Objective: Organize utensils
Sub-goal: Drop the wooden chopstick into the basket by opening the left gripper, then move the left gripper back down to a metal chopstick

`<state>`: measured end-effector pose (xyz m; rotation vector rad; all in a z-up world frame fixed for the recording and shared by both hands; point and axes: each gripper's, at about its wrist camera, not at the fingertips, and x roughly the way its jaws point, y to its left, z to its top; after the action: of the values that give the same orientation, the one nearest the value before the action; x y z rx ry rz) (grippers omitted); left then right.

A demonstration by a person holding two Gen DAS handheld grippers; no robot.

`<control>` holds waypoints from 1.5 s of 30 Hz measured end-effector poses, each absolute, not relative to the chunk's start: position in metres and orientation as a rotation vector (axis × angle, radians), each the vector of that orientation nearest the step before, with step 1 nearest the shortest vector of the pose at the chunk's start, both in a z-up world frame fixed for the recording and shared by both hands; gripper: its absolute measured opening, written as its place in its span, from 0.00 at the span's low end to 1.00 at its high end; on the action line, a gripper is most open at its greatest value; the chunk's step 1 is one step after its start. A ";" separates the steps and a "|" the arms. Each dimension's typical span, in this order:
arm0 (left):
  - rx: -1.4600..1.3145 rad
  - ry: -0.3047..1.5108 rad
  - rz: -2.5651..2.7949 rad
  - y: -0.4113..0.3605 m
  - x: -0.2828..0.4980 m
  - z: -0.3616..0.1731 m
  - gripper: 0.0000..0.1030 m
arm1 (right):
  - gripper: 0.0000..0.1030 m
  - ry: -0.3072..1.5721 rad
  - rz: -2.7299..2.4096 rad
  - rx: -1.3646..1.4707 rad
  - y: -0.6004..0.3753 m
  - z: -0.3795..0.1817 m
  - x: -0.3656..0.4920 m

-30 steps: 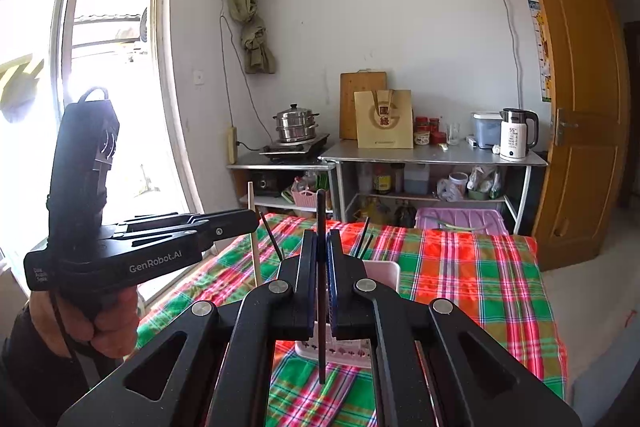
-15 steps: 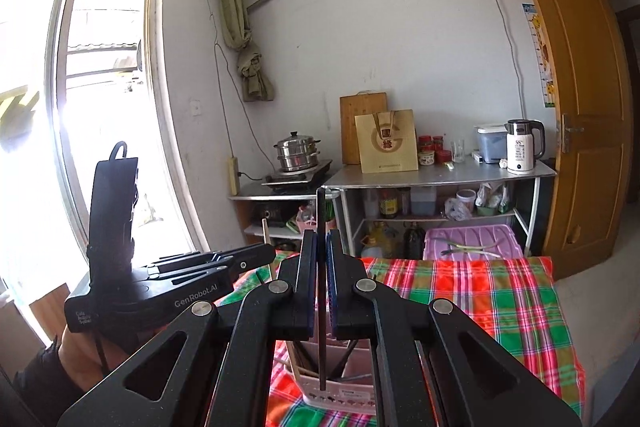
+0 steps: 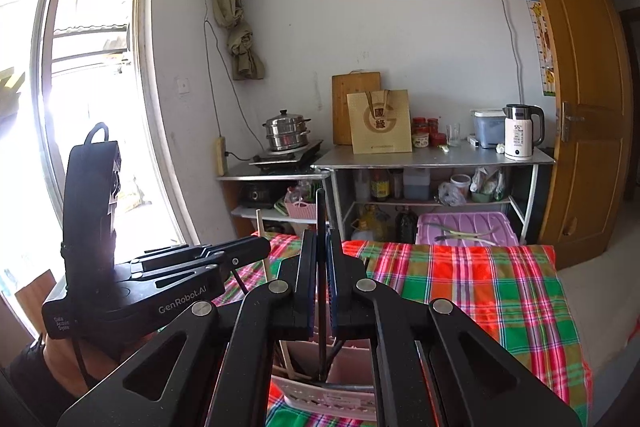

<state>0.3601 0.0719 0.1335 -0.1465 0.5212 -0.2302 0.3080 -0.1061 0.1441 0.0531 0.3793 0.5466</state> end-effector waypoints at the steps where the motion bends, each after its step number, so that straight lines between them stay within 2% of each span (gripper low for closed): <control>1: -0.147 0.526 -0.230 0.073 0.359 0.130 0.04 | 0.04 0.390 0.544 0.050 -0.106 0.141 0.309; 12: -0.078 0.634 -0.218 0.071 0.348 0.088 0.04 | 0.05 0.549 0.549 -0.008 -0.101 0.100 0.315; 17: -0.093 0.671 -0.210 0.075 0.344 0.081 0.04 | 0.05 0.559 0.538 0.004 -0.107 0.101 0.312; 20: -0.109 0.648 -0.195 0.080 0.334 0.089 0.07 | 0.08 0.538 0.528 0.000 -0.112 0.107 0.303; 23: -0.137 0.617 -0.187 0.084 0.322 0.102 0.14 | 0.12 0.521 0.517 0.000 -0.117 0.113 0.292; 25: -0.146 0.596 -0.179 0.086 0.313 0.110 0.17 | 0.13 0.505 0.502 -0.011 -0.120 0.117 0.284; 32: -0.169 0.539 -0.166 0.084 0.260 0.124 0.17 | 0.14 0.453 0.459 -0.030 -0.134 0.124 0.240; 45: -0.172 0.502 -0.159 0.063 0.149 0.107 0.17 | 0.19 0.433 0.443 0.007 -0.166 0.109 0.162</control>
<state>0.1492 0.0630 0.1068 -0.1719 0.5016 -0.1595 0.1623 -0.1659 0.1090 0.0072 0.4332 0.4435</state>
